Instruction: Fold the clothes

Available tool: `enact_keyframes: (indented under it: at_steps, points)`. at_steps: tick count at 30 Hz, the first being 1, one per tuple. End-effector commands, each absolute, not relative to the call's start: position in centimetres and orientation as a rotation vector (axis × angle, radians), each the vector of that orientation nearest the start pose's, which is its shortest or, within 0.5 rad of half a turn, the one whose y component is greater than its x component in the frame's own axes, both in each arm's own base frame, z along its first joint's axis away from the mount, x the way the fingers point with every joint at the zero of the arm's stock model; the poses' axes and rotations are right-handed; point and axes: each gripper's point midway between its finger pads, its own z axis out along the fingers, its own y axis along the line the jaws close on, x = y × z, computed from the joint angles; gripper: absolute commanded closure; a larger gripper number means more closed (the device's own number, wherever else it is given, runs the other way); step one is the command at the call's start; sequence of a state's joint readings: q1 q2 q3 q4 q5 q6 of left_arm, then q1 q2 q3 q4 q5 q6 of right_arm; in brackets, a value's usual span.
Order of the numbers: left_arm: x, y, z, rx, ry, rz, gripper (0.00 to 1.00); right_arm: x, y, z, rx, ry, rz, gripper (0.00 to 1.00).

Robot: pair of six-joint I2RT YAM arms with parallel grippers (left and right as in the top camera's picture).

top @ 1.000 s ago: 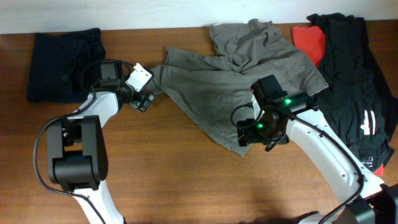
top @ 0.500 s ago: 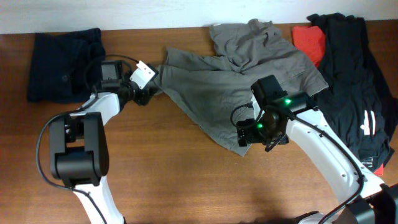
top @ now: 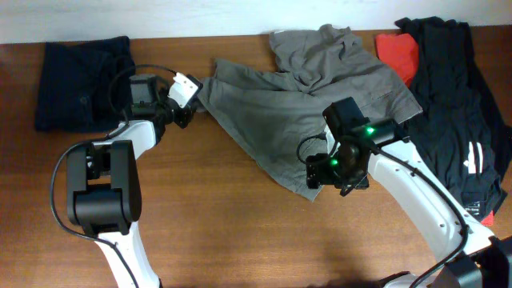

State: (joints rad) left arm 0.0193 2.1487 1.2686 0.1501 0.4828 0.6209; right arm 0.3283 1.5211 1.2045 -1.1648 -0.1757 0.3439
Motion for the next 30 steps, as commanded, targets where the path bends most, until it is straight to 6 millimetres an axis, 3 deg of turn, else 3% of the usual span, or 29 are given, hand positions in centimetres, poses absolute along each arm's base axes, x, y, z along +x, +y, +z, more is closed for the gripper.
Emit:
enact_keyframes:
  at_steps: [1,2,8,14,18,24,30]
  points:
    - [54.4,-6.6,6.4,0.748,2.026,-0.216,0.99,24.7,11.9,11.5,0.161,3.128,0.309,0.24]
    - [54.6,-6.0,8.0,0.700,2.031,-0.182,0.99,24.3,11.8,11.0,0.220,3.144,0.301,0.28]
    - [53.4,-5.0,13.8,0.665,2.019,-0.105,0.99,22.9,11.3,8.2,0.282,3.185,0.280,0.28]
    - [51.7,-5.0,18.3,0.660,1.988,-0.083,0.99,23.8,13.1,5.2,0.251,3.106,0.457,0.28]
    - [51.2,-5.8,18.2,0.678,1.999,-0.099,0.99,24.7,13.6,3.7,0.231,3.064,0.497,0.25]
    - [50.3,-8.6,17.4,0.736,2.021,-0.138,0.99,25.9,14.9,2.7,0.120,3.041,0.578,0.20]
    - [50.3,-9.9,17.1,0.747,2.036,-0.058,0.99,26.6,16.8,1.6,0.029,3.016,0.645,0.20]
